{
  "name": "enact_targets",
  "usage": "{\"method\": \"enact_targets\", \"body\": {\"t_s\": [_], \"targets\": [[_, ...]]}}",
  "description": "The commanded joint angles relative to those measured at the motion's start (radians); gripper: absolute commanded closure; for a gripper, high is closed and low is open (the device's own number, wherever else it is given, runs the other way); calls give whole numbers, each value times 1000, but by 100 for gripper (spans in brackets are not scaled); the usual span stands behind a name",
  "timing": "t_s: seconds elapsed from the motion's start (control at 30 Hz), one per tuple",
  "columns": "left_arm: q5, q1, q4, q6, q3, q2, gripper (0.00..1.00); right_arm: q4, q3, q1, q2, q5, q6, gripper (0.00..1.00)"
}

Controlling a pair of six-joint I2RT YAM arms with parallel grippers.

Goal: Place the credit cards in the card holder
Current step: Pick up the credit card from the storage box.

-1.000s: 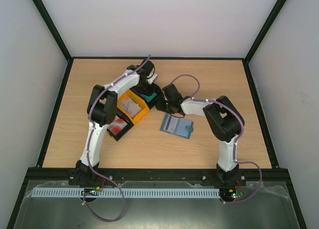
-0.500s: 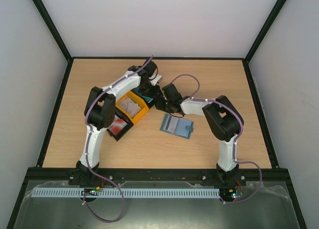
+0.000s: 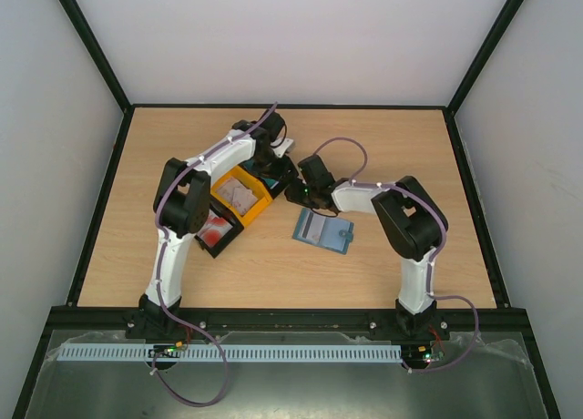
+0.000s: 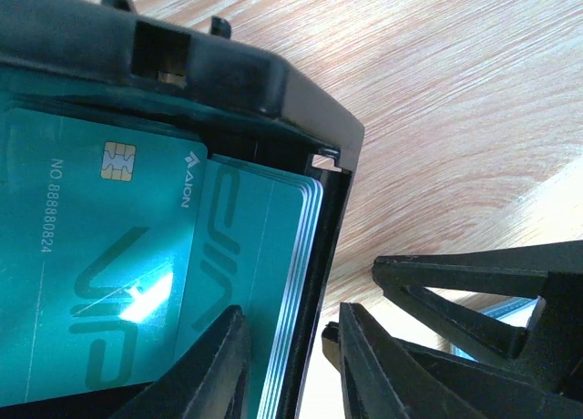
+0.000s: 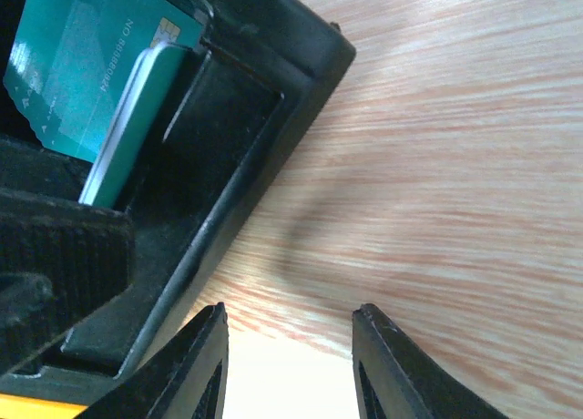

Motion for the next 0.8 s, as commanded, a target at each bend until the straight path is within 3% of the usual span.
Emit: {"method": "enact_targets", "body": {"t_s": [0.0, 0.13, 0.47, 0.77], "targets": [[58, -9, -37, -11, 33, -38, 68, 11, -41, -6, -67, 26, 4, 61], [56, -10, -36, -20, 33, -69, 59, 13, -77, -10, -101, 29, 4, 61], [-152, -28, -40, -15, 39, -23, 36, 13, -129, -21, -130, 38, 1, 60], [-187, -64, -85, 4, 86, 71, 34, 13, -173, -32, -143, 39, 5, 60]]}}
